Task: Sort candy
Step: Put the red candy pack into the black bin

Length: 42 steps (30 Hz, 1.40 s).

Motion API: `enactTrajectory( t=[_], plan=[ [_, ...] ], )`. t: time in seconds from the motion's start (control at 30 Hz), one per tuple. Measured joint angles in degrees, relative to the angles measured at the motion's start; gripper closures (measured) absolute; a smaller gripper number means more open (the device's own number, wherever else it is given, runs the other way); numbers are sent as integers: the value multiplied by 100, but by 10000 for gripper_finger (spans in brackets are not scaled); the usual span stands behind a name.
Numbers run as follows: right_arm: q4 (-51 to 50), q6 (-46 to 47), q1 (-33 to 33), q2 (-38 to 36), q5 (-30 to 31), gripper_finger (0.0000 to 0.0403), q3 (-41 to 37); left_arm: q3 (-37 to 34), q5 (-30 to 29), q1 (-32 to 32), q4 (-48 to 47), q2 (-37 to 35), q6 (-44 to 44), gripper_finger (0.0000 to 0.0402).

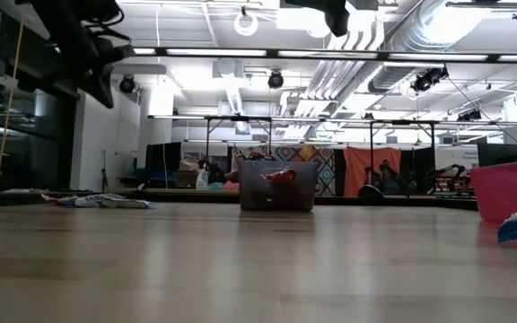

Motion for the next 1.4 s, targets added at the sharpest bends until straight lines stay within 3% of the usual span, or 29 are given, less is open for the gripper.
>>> enactTrajectory(
  t=[0.3,0.53,0.9,1.4],
  plan=[
    [4,36,0,0,0,167,0,-811,-211,0,-106,589,-163,376],
    [2,142,0,0,0,167,0,-931,-621,2,-67,1208,-105,300],
    [-62,127,0,0,0,167,0,-931,-647,2,-4,2240,-172,194],
    [-312,149,0,0,0,167,0,-1177,-557,2,483,3390,-557,181]
  ],
)
